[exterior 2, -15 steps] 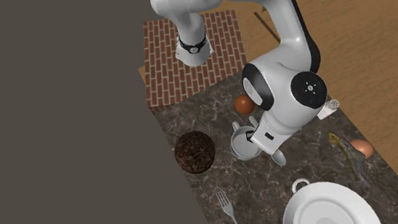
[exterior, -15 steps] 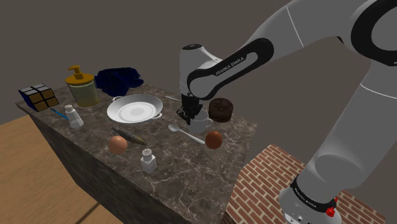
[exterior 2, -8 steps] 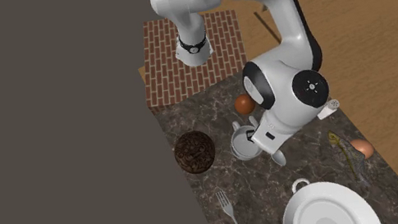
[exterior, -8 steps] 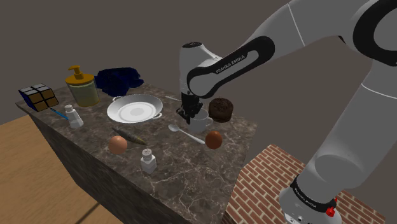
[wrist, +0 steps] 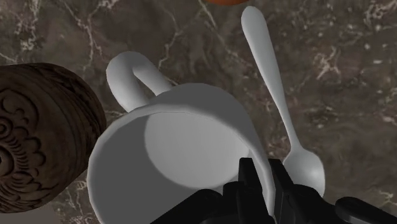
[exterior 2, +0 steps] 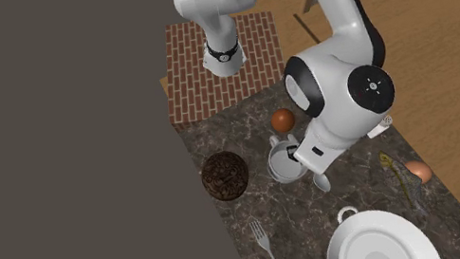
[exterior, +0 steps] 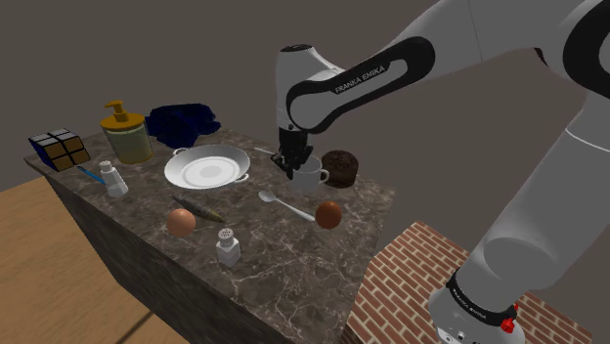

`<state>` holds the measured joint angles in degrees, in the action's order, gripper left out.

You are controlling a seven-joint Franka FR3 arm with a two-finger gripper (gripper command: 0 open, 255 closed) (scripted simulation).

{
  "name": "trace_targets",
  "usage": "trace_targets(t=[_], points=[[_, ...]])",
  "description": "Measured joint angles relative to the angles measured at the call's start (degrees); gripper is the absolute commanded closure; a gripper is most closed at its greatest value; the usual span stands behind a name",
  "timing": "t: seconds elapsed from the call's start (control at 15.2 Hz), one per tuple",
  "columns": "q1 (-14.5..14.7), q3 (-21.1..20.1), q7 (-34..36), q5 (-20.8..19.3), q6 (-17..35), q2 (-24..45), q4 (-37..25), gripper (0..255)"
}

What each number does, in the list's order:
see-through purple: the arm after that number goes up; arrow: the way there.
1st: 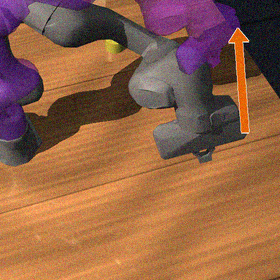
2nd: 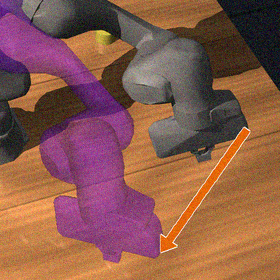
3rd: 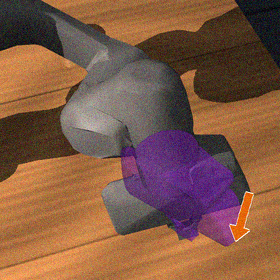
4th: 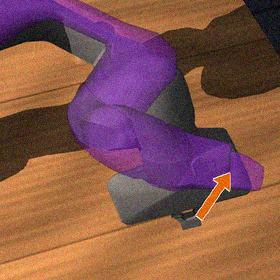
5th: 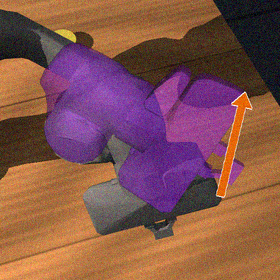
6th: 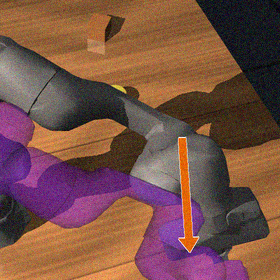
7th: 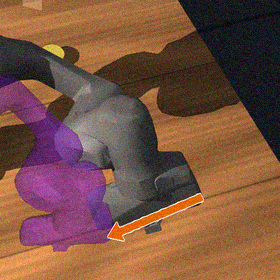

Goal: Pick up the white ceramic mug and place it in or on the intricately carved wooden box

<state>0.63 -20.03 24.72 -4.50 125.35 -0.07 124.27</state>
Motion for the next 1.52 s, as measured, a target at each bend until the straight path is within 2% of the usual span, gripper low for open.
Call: trace_targets(t=[1.52], points=[[-0.1, 0.4, -2.6, 2.5, -16.9, -5.4, -12.0, 255]])
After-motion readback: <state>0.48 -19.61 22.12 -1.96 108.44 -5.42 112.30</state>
